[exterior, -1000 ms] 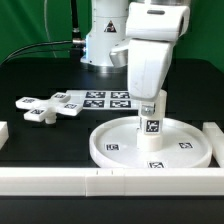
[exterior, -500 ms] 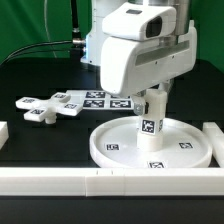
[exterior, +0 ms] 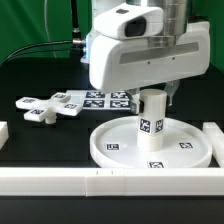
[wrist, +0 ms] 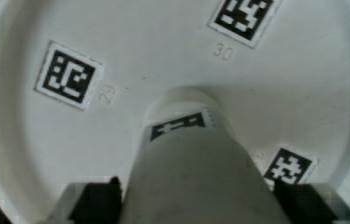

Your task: Assemble round table

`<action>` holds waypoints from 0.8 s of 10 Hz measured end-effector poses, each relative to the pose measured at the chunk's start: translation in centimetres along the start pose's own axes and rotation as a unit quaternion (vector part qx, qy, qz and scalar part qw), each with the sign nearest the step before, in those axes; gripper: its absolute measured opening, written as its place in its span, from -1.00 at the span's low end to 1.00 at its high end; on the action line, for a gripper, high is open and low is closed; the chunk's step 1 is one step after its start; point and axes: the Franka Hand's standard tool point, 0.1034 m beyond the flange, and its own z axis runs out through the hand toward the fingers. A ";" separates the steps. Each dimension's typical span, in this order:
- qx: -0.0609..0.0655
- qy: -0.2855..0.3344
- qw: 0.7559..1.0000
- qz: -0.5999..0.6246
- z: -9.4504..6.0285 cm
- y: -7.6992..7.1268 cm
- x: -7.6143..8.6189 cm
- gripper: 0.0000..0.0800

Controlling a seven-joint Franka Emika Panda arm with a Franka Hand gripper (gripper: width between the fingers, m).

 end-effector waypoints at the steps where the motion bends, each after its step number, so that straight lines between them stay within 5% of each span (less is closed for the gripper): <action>1: 0.009 0.002 0.997 0.072 0.0 0.0 0.0 0.02; 6: 0.013 0.000 0.974 0.226 0.0 0.0 0.0 0.02; 8: 0.031 0.000 0.935 0.353 0.1 0.0 -0.2 0.02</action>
Offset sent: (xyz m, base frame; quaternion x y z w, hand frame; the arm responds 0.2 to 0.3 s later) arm 0.0000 0.0000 0.0000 0.0000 0.0000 0.1938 0.9810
